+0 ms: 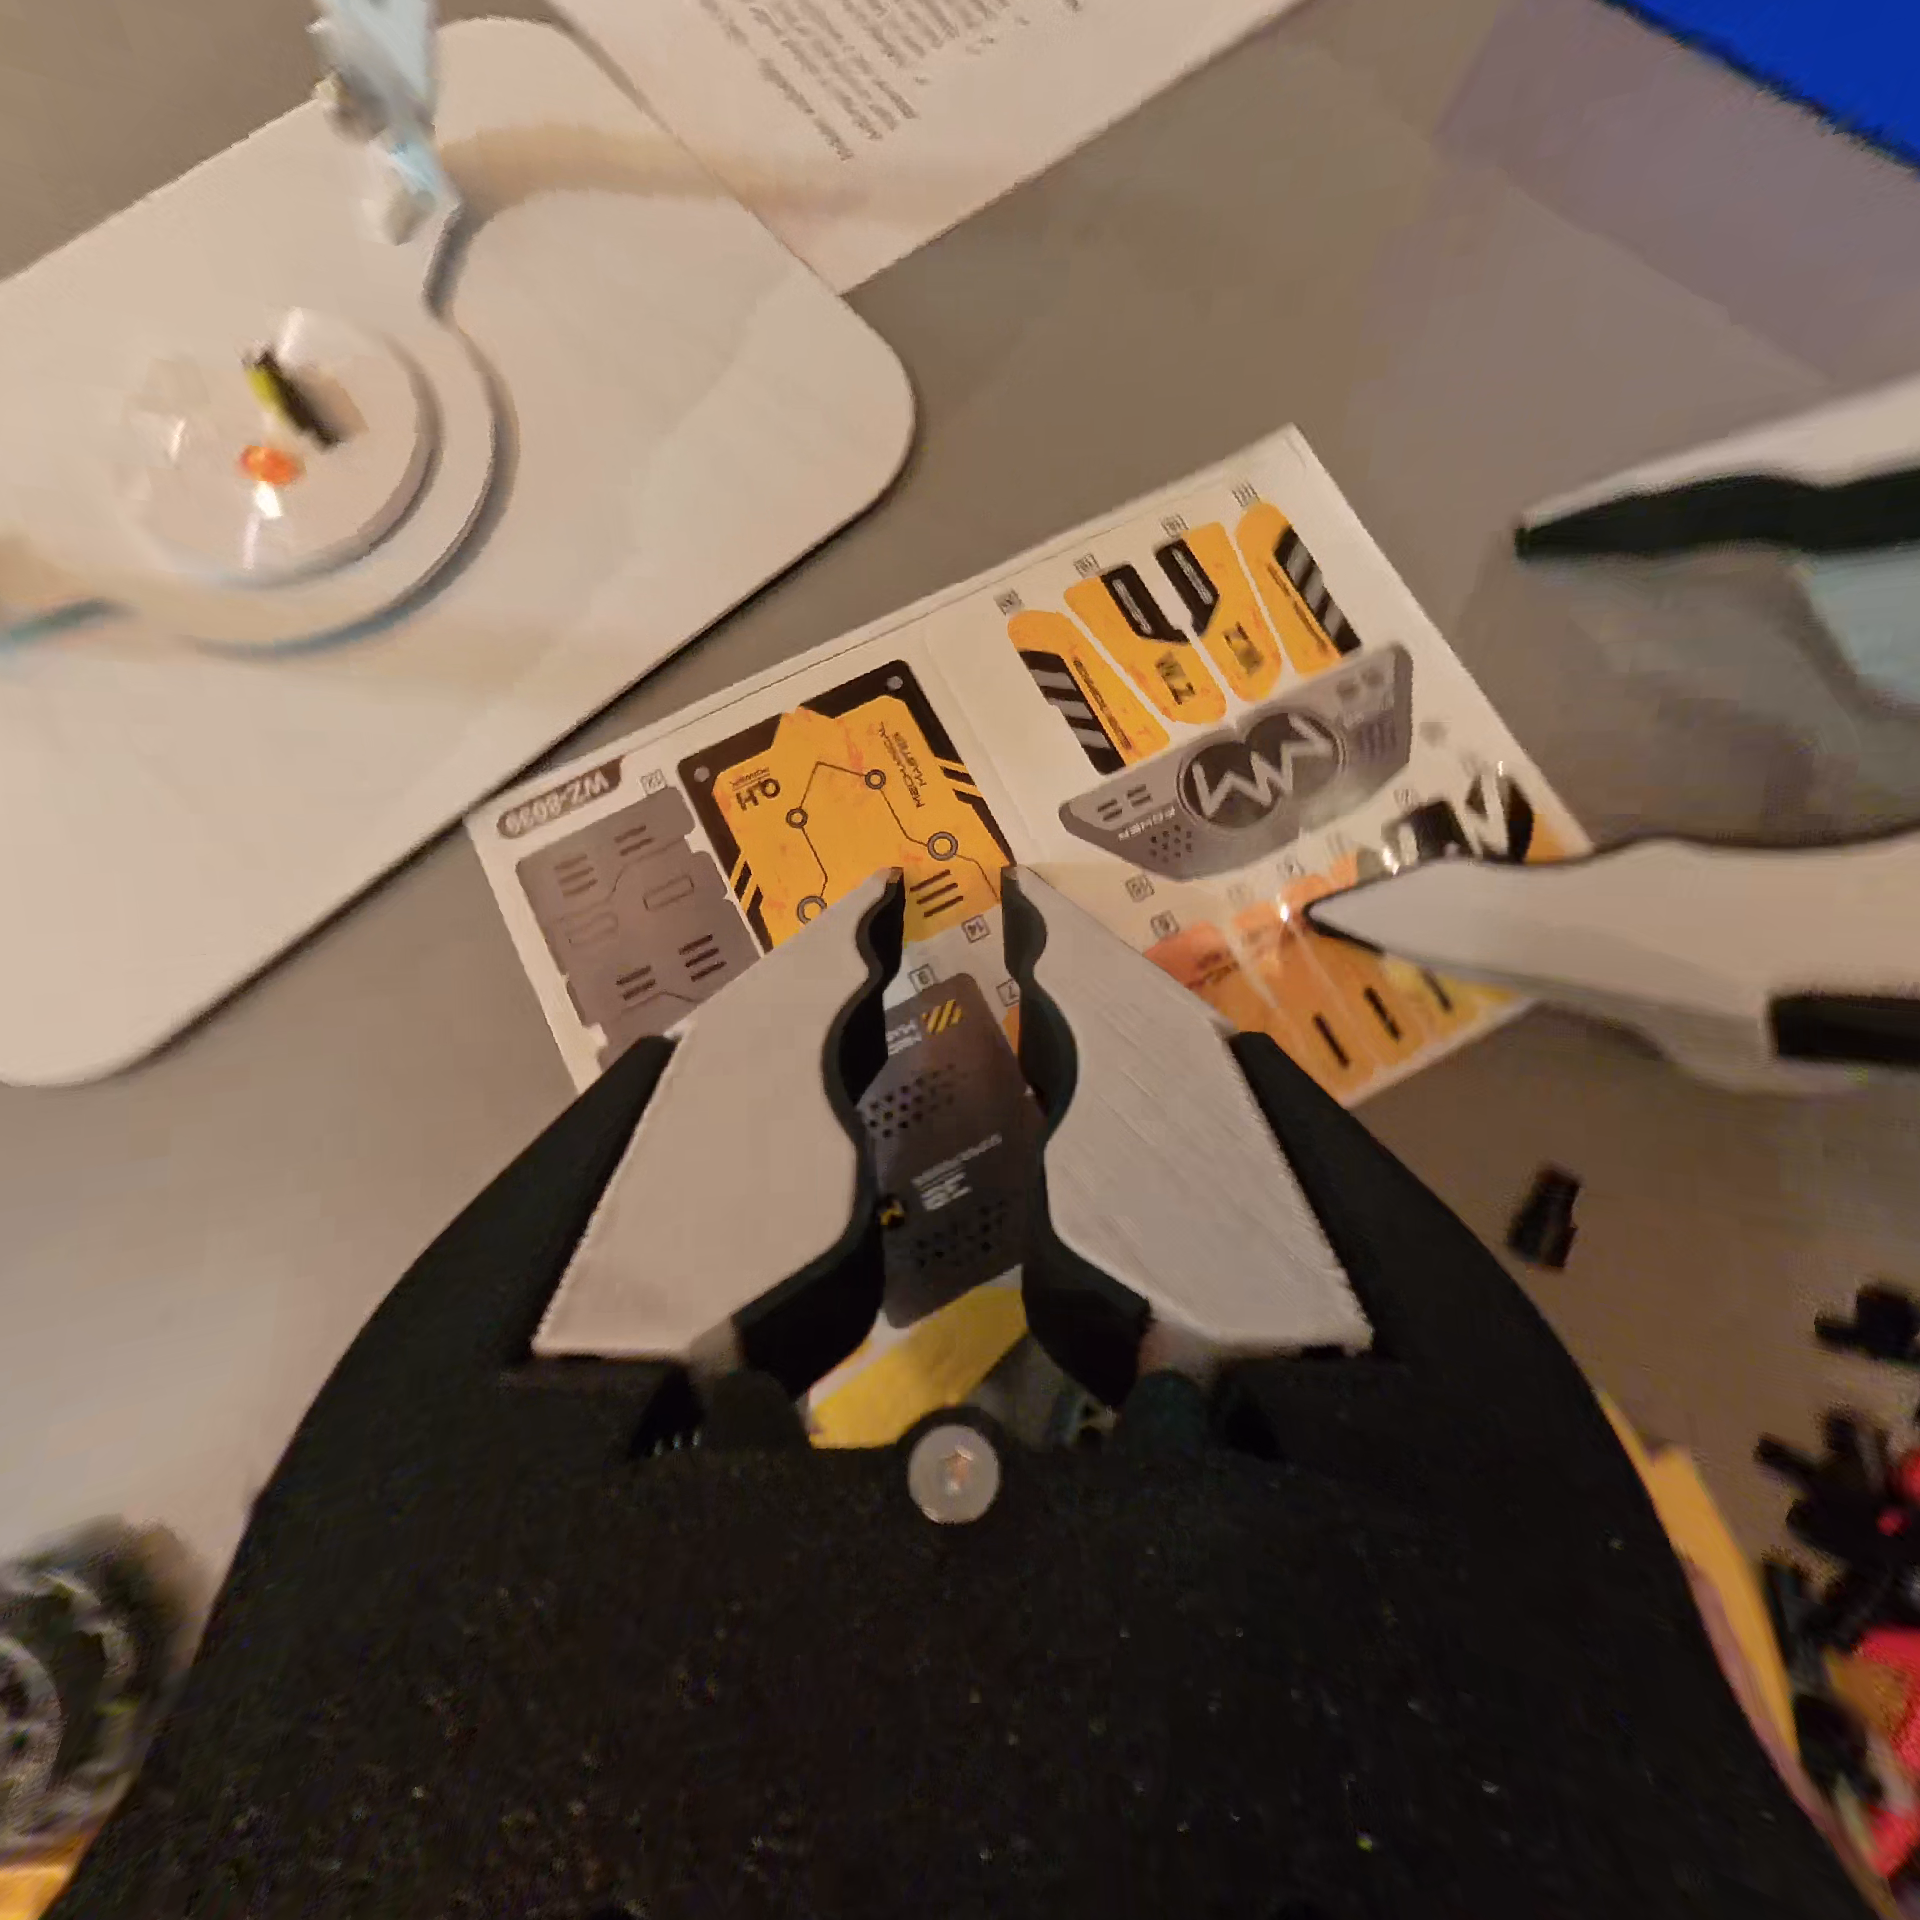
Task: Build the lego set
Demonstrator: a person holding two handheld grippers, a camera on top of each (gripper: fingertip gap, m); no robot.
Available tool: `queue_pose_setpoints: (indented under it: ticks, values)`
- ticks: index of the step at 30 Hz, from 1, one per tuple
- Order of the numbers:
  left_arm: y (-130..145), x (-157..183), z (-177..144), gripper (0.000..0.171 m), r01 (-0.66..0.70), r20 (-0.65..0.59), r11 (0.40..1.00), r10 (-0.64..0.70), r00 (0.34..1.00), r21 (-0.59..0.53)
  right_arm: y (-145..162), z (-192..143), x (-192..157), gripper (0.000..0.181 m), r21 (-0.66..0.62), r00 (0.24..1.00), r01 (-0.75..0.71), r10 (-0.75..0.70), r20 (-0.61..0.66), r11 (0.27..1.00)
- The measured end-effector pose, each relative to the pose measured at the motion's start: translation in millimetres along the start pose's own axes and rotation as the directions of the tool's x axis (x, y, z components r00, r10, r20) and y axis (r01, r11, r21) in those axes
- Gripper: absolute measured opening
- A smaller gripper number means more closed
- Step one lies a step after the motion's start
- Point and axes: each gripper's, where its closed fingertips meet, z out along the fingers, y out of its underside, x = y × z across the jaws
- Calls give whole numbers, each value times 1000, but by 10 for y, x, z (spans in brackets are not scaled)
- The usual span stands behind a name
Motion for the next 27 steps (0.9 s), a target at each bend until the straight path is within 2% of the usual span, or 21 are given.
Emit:
queue_pose_setpoints:
  ticks: [1,2,4,7,10,13,15,16,17,18,19,20,22,23,25,27]
  values:
    - [14,-12,-18,20,-36,-8,999,36,999,-35,-16,-24,-2,90,-13,1000,17,-17,5,1000]
    - [-16,-97,-34,28,-48,34,998,50,998,-42,-64,-64,-8,90,-2,999,33,-33,11,999]
    - [-152,-339,-158,45,-106,190,994,105,976,-5,-250,-196,-3,90,80,998,61,-62,12,995]
    - [-411,-352,-501,46,-239,267,967,207,941,92,-486,-449,-53,90,209,995,80,-91,44,975]
    - [-519,-307,-907,45,-354,326,914,280,903,197,-603,-682,-138,90,325,989,75,-112,98,943]
    - [-365,-519,-1330,45,-415,477,890,287,831,188,-749,-993,-299,90,481,966,168,-240,94,861]
    - [-192,-738,-1615,45,-418,565,888,248,787,192,-761,-1200,-548,90,591,913,270,-397,94,760]
    - [-92,-835,-1727,45,-384,588,899,197,785,212,-781,-1278,-589,88,646,915,276,-399,49,711]
    - [-9,-892,-1793,45,-355,580,904,162,798,236,-815,-1334,-505,87,687,951,244,-309,-30,684]
    - [60,-883,-1798,44,-328,530,907,148,835,263,-818,-1371,-428,72,712,966,239,-235,-105,661]
    - [124,-863,-1773,43,-291,469,913,131,873,286,-789,-1371,-477,47,711,950,297,-270,-155,637]
    - [194,-850,-1734,44,-245,409,925,112,906,290,-741,-1331,-585,37,690,916,382,-353,-192,615]
    - [292,-561,-1631,45,-210,164,929,166,972,305,-631,-1236,-787,26,660,863,472,-460,-210,585]
    - [308,-498,-1628,43,-177,96,932,154,983,317,-575,-1201,-902,22,666,857,464,-487,-170,584]
    - [334,-592,-1659,40,-116,102,942,88,991,316,-445,-1143,-1142,12,675,846,402,-533,-15,619]
    - [374,-567,-1707,12,-152,78,935,134,988,321,-320,-1088,-1298,6,650,811,364,-570,131,667]
